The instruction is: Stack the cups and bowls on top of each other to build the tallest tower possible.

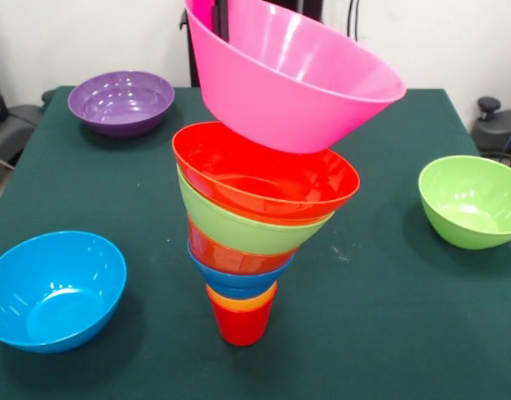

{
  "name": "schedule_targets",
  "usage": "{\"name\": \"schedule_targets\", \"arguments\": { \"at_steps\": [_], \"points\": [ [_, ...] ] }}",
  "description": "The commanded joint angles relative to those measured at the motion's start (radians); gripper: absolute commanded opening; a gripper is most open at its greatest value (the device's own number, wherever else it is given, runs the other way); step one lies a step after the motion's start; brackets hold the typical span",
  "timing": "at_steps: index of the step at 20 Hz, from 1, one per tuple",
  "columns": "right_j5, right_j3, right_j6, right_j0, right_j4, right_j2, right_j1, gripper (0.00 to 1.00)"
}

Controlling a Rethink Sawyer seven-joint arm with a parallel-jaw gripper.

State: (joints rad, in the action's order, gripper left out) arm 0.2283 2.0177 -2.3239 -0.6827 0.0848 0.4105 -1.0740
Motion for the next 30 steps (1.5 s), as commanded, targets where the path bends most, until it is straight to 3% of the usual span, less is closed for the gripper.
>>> {"name": "schedule_targets", "arguments": {
  "at_steps": [1,30],
  "points": [
    [-0.032,0.058,0.004,-0.002,0.06,0.067,0.046,0.0],
    [-0.082,0.054,0.013,-0.048,0.102,0.096,0.102,0.0]
  ]
}}
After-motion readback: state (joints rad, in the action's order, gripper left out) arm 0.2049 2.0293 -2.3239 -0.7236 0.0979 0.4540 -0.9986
